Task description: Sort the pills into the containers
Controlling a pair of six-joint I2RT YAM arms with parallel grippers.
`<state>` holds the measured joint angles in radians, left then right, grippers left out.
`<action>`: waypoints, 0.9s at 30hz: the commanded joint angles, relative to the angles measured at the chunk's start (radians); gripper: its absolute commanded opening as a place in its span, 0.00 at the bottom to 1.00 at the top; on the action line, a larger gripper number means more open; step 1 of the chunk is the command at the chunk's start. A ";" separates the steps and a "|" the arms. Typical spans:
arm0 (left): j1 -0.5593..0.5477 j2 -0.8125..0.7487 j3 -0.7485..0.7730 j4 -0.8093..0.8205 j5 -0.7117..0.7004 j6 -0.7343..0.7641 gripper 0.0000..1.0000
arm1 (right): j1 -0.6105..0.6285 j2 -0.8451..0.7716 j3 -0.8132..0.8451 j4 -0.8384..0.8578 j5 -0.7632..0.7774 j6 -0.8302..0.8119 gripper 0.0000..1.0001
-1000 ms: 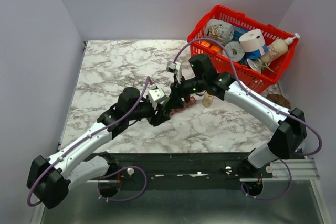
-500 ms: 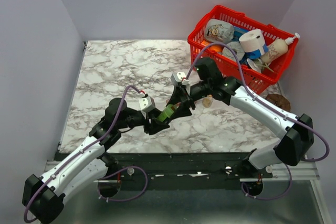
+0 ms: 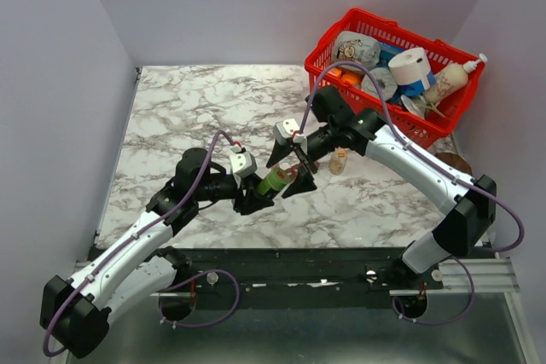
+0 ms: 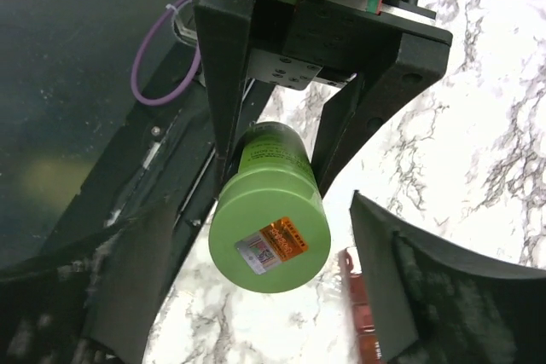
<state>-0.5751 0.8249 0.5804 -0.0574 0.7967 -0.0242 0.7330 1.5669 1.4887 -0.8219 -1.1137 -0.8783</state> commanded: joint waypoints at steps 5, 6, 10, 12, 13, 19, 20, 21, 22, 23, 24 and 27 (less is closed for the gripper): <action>0.003 0.031 0.058 -0.062 -0.097 0.070 0.00 | 0.002 -0.108 -0.027 0.185 0.162 0.464 1.00; 0.003 0.034 0.058 -0.058 -0.105 0.064 0.00 | 0.003 -0.116 -0.051 0.222 0.219 0.526 1.00; 0.003 0.040 0.056 -0.022 -0.160 0.029 0.00 | 0.003 -0.104 -0.091 0.290 0.377 0.793 1.00; 0.003 0.042 0.056 -0.010 -0.177 0.027 0.00 | 0.003 -0.093 -0.103 0.296 0.409 0.828 1.00; 0.003 0.045 0.055 -0.007 -0.177 0.027 0.00 | 0.003 -0.088 -0.120 0.303 0.417 0.858 1.00; 0.001 0.052 0.059 0.008 -0.180 -0.003 0.00 | 0.003 -0.035 -0.117 0.317 0.394 0.933 0.99; 0.003 0.051 0.058 0.011 -0.182 -0.002 0.00 | 0.003 -0.030 -0.114 0.317 0.387 0.938 0.97; 0.003 0.054 0.058 0.010 -0.183 -0.002 0.00 | 0.003 -0.028 -0.114 0.316 0.373 0.941 0.95; 0.001 0.054 0.058 0.010 -0.188 -0.002 0.00 | 0.003 -0.028 -0.114 0.317 0.365 0.944 0.93; 0.003 0.054 0.058 0.008 -0.189 -0.002 0.00 | 0.003 -0.028 -0.114 0.317 0.355 0.946 0.84; 0.003 0.056 0.058 0.007 -0.192 0.001 0.00 | 0.003 -0.028 -0.114 0.317 0.338 0.946 0.80; 0.001 0.060 0.059 0.001 -0.195 0.010 0.00 | 0.003 -0.028 -0.107 0.310 0.293 0.947 0.54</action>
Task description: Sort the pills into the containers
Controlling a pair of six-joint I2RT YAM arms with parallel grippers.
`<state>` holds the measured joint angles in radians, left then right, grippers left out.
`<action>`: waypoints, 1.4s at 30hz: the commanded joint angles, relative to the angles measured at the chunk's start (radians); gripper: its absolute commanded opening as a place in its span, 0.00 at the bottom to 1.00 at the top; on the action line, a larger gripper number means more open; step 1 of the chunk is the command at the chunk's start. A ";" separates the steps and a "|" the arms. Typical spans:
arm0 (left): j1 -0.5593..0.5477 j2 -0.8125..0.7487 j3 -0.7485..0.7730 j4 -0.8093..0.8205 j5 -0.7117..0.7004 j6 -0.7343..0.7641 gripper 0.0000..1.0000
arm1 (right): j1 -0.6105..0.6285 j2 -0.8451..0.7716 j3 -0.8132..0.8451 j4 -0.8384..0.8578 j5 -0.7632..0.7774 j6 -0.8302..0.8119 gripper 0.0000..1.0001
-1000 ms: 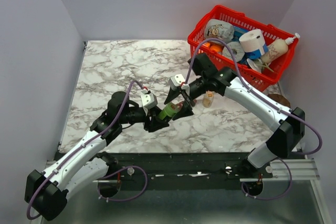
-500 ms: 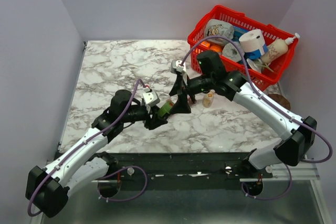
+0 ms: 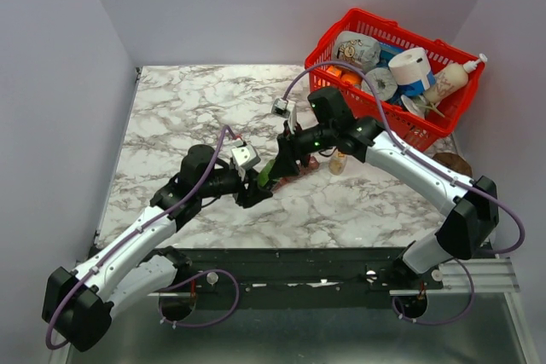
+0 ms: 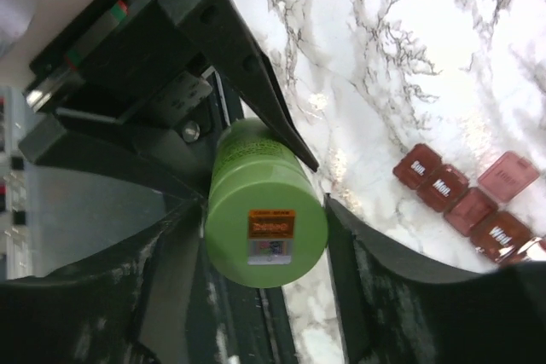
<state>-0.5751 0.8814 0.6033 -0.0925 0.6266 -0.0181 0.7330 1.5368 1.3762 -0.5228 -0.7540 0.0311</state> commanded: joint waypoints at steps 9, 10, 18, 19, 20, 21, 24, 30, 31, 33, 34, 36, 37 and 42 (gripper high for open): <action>0.004 0.007 0.044 -0.030 0.085 0.114 0.00 | 0.011 0.042 0.116 -0.214 -0.398 -0.410 0.19; 0.006 0.013 0.047 -0.044 0.094 0.130 0.00 | 0.012 0.043 0.133 -0.270 -0.431 -0.648 0.19; 0.011 0.050 0.053 -0.047 0.197 0.132 0.00 | 0.014 0.028 0.123 -0.267 -0.380 -1.142 0.22; 0.012 0.054 0.053 -0.046 0.197 0.130 0.00 | 0.014 0.040 0.142 -0.276 -0.369 -1.130 0.22; 0.014 0.053 0.052 -0.039 0.197 0.129 0.00 | 0.016 0.046 0.150 -0.282 -0.370 -1.129 0.24; 0.012 0.053 0.052 -0.038 0.197 0.129 0.00 | 0.014 0.045 0.144 -0.283 -0.376 -1.128 0.24; 0.012 0.041 0.052 -0.033 0.199 0.133 0.00 | 0.014 0.042 0.133 -0.269 -0.398 -1.074 0.27; 0.015 0.024 0.046 -0.027 0.199 0.130 0.00 | 0.013 0.040 0.101 -0.295 -0.403 -1.059 0.46; 0.014 0.021 0.044 -0.023 0.199 0.126 0.00 | 0.014 0.046 0.103 -0.310 -0.407 -1.073 0.52; 0.014 0.016 0.039 -0.004 0.193 0.115 0.00 | 0.014 0.071 0.124 -0.348 -0.419 -1.065 0.65; 0.015 0.010 0.038 0.003 0.185 0.103 0.00 | 0.013 0.081 0.130 -0.352 -0.415 -1.024 0.69; 0.014 0.002 0.033 0.016 0.176 0.095 0.00 | 0.013 0.094 0.147 -0.347 -0.401 -0.975 0.85; 0.015 -0.007 0.032 0.019 0.167 0.092 0.00 | 0.013 0.092 0.147 -0.335 -0.378 -0.899 0.91; 0.015 -0.019 0.036 0.001 0.134 0.099 0.00 | 0.011 0.013 0.086 -0.120 -0.254 -0.621 1.00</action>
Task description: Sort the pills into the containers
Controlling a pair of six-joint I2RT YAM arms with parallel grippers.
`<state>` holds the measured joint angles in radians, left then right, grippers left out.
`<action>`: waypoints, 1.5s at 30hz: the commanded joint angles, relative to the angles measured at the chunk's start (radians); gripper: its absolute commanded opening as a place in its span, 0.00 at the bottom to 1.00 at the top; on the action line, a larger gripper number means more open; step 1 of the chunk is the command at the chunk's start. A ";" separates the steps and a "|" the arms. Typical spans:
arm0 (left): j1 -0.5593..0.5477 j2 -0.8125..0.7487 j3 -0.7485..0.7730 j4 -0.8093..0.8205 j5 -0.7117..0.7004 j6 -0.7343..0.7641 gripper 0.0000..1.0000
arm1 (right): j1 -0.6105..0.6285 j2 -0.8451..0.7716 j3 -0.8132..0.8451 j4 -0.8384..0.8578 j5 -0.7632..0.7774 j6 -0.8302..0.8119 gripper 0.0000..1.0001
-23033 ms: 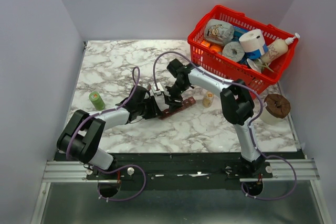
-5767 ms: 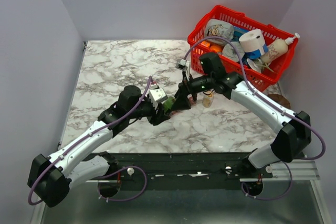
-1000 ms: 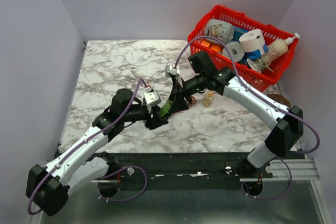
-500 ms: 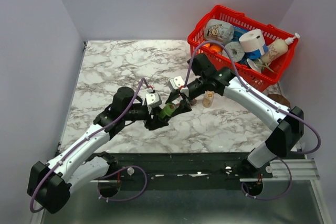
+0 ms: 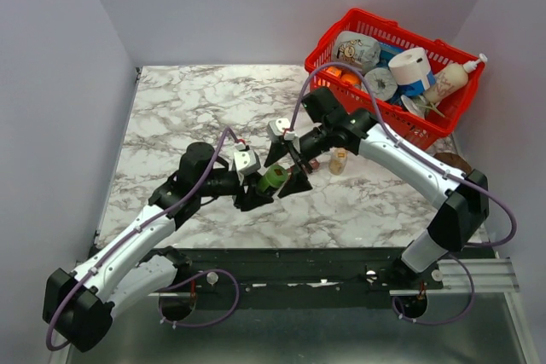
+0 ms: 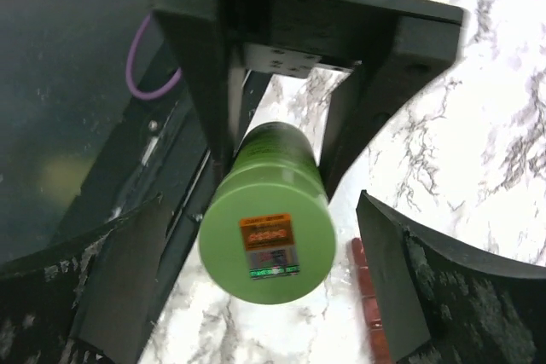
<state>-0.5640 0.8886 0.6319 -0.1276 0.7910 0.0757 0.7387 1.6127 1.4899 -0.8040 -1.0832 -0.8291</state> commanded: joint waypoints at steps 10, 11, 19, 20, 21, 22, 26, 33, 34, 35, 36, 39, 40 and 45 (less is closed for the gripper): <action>0.003 -0.013 0.031 0.026 -0.122 -0.001 0.00 | -0.015 -0.136 -0.129 0.312 0.060 0.686 1.00; 0.004 -0.011 0.035 0.025 -0.127 -0.001 0.00 | -0.015 -0.128 -0.126 0.310 0.075 0.706 1.00; 0.003 -0.007 0.046 0.037 -0.151 -0.019 0.00 | -0.015 -0.103 -0.112 0.299 0.310 0.777 0.96; 0.004 -0.005 0.046 0.040 -0.151 -0.020 0.00 | -0.015 -0.099 -0.111 0.296 0.319 0.777 0.96; 0.004 -0.005 0.043 0.042 -0.151 -0.022 0.00 | -0.015 -0.096 -0.112 0.295 0.324 0.777 0.96; 0.004 -0.004 0.043 0.043 -0.151 -0.022 0.00 | -0.015 -0.093 -0.112 0.295 0.333 0.777 0.95; 0.003 0.001 0.043 0.042 -0.159 -0.022 0.00 | -0.015 -0.092 -0.115 0.295 0.312 0.782 0.86; 0.004 0.010 0.045 0.039 -0.161 -0.019 0.00 | -0.015 -0.082 -0.100 0.286 0.256 0.775 0.42; 0.003 0.012 0.046 0.037 -0.157 -0.016 0.00 | -0.015 -0.080 -0.097 0.284 0.232 0.771 0.39; 0.004 0.012 0.048 0.028 -0.151 -0.011 0.00 | -0.015 -0.077 -0.092 0.278 0.212 0.750 0.37; 0.004 0.012 0.048 0.022 -0.144 -0.004 0.00 | -0.015 -0.071 -0.085 0.269 0.178 0.733 0.32; 0.003 0.010 0.058 -0.018 -0.108 0.032 0.00 | -0.015 -0.059 -0.073 0.226 0.028 0.622 0.27; 0.003 0.009 0.061 -0.029 -0.098 0.038 0.00 | -0.015 -0.045 -0.053 0.195 -0.010 0.564 0.27; 0.003 0.010 0.075 -0.083 0.059 0.079 0.00 | -0.015 0.024 0.081 -0.343 -0.175 -0.261 0.32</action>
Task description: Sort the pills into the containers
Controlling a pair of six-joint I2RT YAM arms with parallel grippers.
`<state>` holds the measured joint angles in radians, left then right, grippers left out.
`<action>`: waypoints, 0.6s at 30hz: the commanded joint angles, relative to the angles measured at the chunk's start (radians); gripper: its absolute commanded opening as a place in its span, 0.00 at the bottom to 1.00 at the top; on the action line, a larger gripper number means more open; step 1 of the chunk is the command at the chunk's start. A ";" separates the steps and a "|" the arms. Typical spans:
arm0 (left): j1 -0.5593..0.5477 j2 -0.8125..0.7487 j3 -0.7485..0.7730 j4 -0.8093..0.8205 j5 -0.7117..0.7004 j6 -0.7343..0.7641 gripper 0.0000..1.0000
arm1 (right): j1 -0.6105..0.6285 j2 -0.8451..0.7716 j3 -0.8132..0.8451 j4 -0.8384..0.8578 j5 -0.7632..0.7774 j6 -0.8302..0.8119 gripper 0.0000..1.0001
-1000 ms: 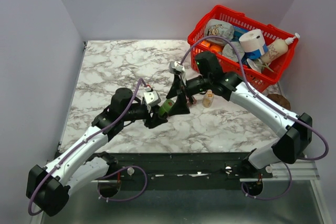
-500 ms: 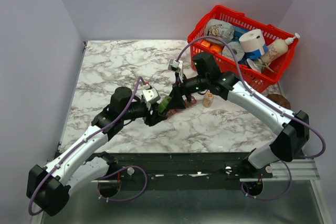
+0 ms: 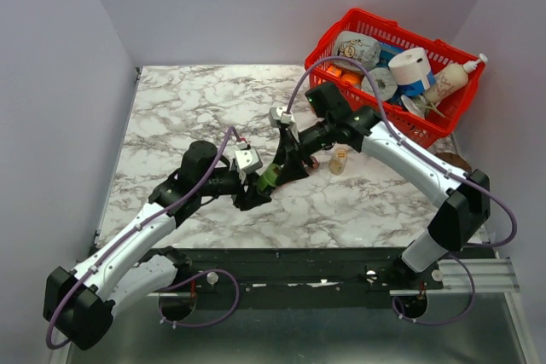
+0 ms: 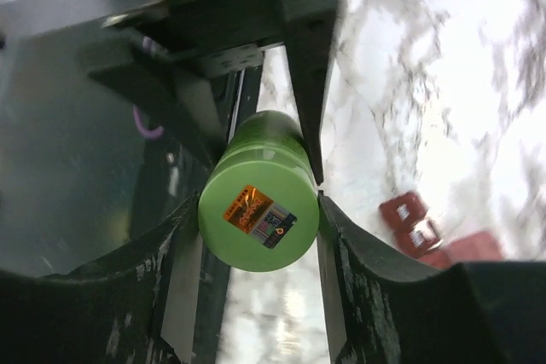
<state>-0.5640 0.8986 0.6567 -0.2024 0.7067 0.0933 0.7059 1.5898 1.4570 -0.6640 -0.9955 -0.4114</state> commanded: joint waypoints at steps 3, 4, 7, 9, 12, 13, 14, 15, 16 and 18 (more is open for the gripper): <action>0.003 0.020 0.058 -0.012 0.226 0.051 0.00 | 0.018 0.142 0.216 -0.782 -0.233 -1.200 0.33; 0.003 0.032 0.061 -0.017 0.232 0.046 0.00 | 0.018 0.162 0.239 -0.783 -0.235 -1.201 0.34; 0.001 0.037 0.064 -0.022 0.215 0.043 0.00 | 0.018 0.197 0.286 -0.712 -0.210 -1.120 0.35; 0.003 0.028 0.058 -0.020 0.200 0.046 0.00 | 0.018 0.178 0.261 -0.622 -0.180 -1.014 0.39; 0.003 0.002 0.041 0.000 0.162 0.046 0.00 | 0.018 0.142 0.189 -0.524 -0.140 -0.919 0.51; 0.003 -0.010 0.035 0.011 0.145 0.042 0.00 | 0.018 0.112 0.168 -0.501 -0.135 -0.896 0.57; 0.001 -0.015 0.029 0.032 0.137 0.033 0.00 | 0.018 0.099 0.146 -0.487 -0.135 -0.868 0.63; 0.003 -0.017 0.020 0.041 0.132 0.029 0.00 | 0.018 0.081 0.126 -0.442 -0.138 -0.842 0.77; 0.001 -0.020 0.018 0.050 0.128 0.028 0.00 | 0.018 0.050 0.084 -0.409 -0.141 -0.804 0.84; 0.001 -0.020 0.014 0.066 0.120 0.017 0.00 | 0.018 0.020 0.056 -0.332 -0.149 -0.701 0.95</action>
<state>-0.5613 0.9092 0.6739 -0.2481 0.8417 0.1135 0.7147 1.6779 1.5799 -1.1412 -1.1389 -1.2610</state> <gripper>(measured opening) 0.598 0.858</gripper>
